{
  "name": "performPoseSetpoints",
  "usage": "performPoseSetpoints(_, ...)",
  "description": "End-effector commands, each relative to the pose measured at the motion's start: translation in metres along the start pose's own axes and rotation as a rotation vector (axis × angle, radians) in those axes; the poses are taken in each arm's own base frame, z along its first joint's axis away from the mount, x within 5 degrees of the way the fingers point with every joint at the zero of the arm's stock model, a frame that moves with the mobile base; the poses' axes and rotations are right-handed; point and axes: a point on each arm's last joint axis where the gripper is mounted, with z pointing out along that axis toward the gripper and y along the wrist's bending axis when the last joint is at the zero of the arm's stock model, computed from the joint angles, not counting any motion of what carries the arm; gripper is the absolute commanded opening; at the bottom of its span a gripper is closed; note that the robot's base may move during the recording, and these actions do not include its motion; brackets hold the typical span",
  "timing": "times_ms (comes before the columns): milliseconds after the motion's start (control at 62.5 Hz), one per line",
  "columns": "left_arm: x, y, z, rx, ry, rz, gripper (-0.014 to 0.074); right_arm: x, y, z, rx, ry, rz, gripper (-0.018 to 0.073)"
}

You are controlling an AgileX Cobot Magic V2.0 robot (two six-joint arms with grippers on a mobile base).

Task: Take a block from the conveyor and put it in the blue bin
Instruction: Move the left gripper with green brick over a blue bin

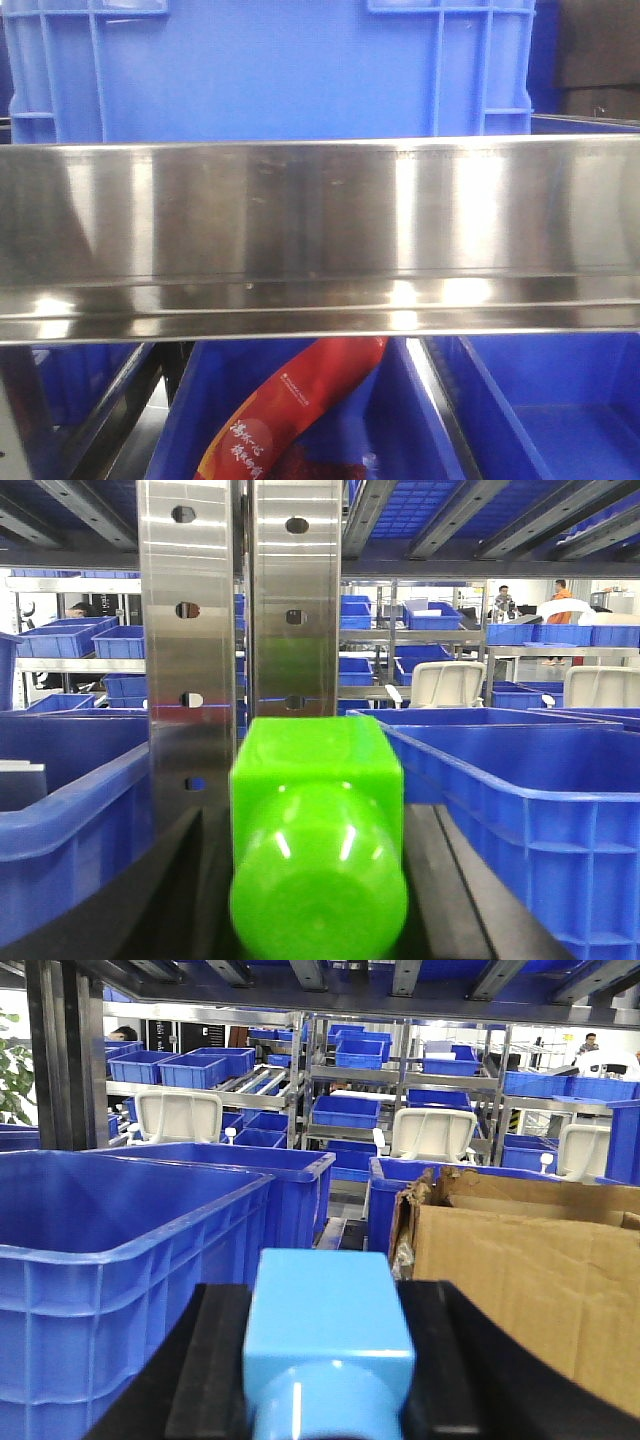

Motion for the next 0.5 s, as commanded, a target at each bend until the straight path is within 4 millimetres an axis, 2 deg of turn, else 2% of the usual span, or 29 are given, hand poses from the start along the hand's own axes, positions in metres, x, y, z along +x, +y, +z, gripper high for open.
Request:
performPoseSetpoints(0, -0.0012, 0.0000, -0.0007, 0.002, -0.017, -0.006, -0.0111, -0.0035, -0.0001, -0.0007, 0.000, -0.023, 0.001, -0.0162)
performPoseSetpoints(480, -0.0012, 0.0000, -0.0007, 0.002, -0.017, -0.006, -0.0111, -0.0055, 0.0000, -0.0008, 0.000, -0.043, 0.001, -0.0162)
